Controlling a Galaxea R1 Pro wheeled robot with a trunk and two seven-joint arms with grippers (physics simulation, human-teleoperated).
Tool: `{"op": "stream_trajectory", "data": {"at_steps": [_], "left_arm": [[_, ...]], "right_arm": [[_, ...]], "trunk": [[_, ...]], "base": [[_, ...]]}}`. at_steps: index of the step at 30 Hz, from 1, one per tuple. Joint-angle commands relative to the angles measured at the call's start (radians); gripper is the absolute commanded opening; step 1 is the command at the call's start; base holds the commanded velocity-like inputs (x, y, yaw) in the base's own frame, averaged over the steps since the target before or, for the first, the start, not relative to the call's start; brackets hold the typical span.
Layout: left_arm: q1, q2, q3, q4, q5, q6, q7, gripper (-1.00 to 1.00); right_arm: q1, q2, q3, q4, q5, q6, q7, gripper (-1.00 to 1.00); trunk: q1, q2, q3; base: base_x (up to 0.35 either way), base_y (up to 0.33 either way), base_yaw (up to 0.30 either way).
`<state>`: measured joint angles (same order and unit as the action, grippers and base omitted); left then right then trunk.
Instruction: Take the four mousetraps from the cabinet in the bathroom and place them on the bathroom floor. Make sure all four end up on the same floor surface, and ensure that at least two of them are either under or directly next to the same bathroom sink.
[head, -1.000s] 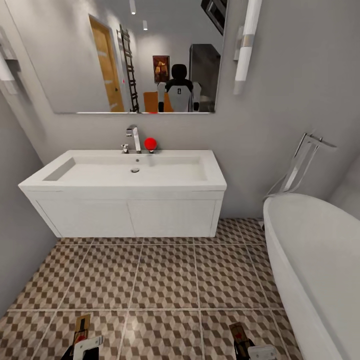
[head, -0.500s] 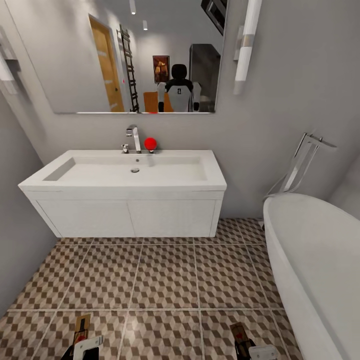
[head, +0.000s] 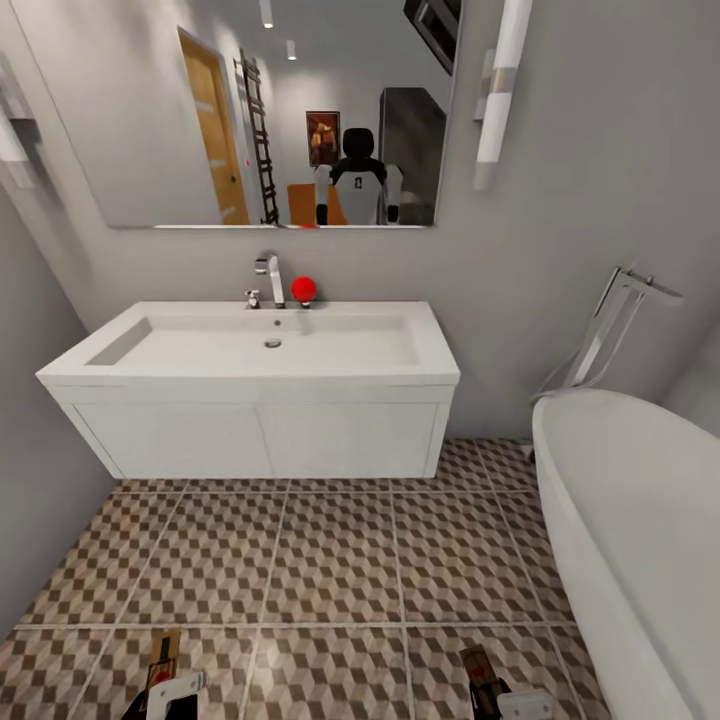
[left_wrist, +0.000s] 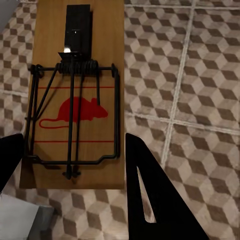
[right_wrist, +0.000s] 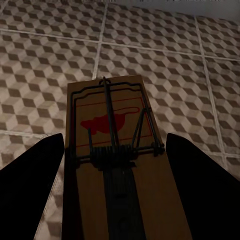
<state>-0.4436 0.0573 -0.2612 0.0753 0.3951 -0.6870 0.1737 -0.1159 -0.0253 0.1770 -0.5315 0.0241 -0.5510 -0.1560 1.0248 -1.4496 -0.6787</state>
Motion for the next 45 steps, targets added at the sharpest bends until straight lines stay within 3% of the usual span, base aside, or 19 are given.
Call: {"op": "stream_trajectory", "data": {"at_steps": [1, 15, 18, 22, 23, 25, 27, 30, 33, 35, 39, 42, 45], "left_arm": [[-0.001, -0.001, -0.009, 0.003, 0.001, -0.003, 0.004, -1.00], [-0.001, -0.002, -0.009, 0.003, 0.001, -0.003, 0.003, -1.00], [-0.001, -0.012, -0.008, -0.015, -0.004, 0.185, -0.003, -1.00], [-0.001, -0.013, -0.006, -0.171, -0.006, 0.449, -0.002, -1.00], [-0.001, -0.013, -0.006, -0.200, -0.007, 0.485, -0.002, -1.00], [-0.001, -0.011, -0.006, -0.314, -0.008, 0.624, 0.001, -1.00], [-0.001, -0.003, -0.006, -0.382, -0.008, 0.710, 0.002, -1.00], [-0.003, 0.008, -0.005, -0.454, -0.008, 0.847, 0.002, -1.00], [-0.004, 0.012, -0.005, -0.474, -0.009, 0.925, 0.004, -1.00], [-0.007, 0.019, -0.004, -0.479, -0.009, 0.953, 0.004, -1.00], [-0.015, 0.047, -0.004, -0.491, -0.009, 0.995, 0.006, -1.00], [-0.030, 0.068, -0.003, -0.553, -0.009, 1.097, 0.006, -1.00], [-0.034, 0.076, -0.003, -0.600, -0.009, 1.152, 0.006, -1.00]], "right_arm": [[-0.001, -0.001, 0.007, 0.000, 0.002, -0.001, -0.011, -1.00], [-0.001, 0.001, 0.007, 0.000, 0.002, 0.000, -0.011, -1.00], [-0.001, 0.003, 0.003, -0.021, 0.007, 0.053, -0.028, -1.00], [-0.009, 0.011, 0.003, -0.105, 0.007, 0.269, -0.061, -1.00], [-0.010, 0.015, 0.003, -0.125, 0.007, 0.296, -0.062, -1.00], [-0.012, 0.039, 0.002, -0.213, 0.008, 0.394, -0.069, -1.00], [-0.018, 0.061, 0.002, -0.278, 0.013, 0.464, -0.078, -1.00], [-0.094, 0.085, 0.002, -0.351, 0.036, 0.634, -0.124, -1.00], [-0.166, 0.101, 0.002, -0.367, 0.042, 0.744, -0.144, -1.00], [-0.211, 0.126, 0.002, -0.367, 0.043, 0.784, -0.152, -1.00], [-0.291, 0.171, 0.002, -0.286, 0.045, 0.806, -0.157, -1.00], [-0.362, 0.179, 0.002, -0.174, 0.045, 0.807, -0.158, -1.00], [-0.394, 0.181, 0.002, -0.116, 0.045, 0.804, -0.158, -1.00]], "trunk": [[0.000, 0.000, -0.001], [0.000, 0.000, -0.001], [0.000, 0.000, -0.001], [0.000, 0.000, -0.001], [0.000, 0.000, -0.001], [0.000, 0.000, -0.001], [0.000, 0.000, -0.001], [0.000, 0.000, -0.001], [0.000, 0.000, -0.001], [0.000, 0.000, -0.001], [0.000, 0.000, -0.001], [0.000, 0.000, -0.001], [0.000, 0.000, -0.001]], "base": [[0.135, 0.152, 0.000], [0.029, 0.021, 0.000], [0.000, 0.000, 0.000], [0.000, 0.000, 0.000], [0.000, 0.000, 0.000], [0.000, 0.000, 0.000], [0.000, 0.000, 0.000], [0.000, 0.000, 0.000], [0.000, 0.000, 0.000], [0.000, 0.000, 0.000], [0.000, 0.000, 0.000], [0.000, 0.000, 0.000], [0.000, 0.000, 0.000]]}}
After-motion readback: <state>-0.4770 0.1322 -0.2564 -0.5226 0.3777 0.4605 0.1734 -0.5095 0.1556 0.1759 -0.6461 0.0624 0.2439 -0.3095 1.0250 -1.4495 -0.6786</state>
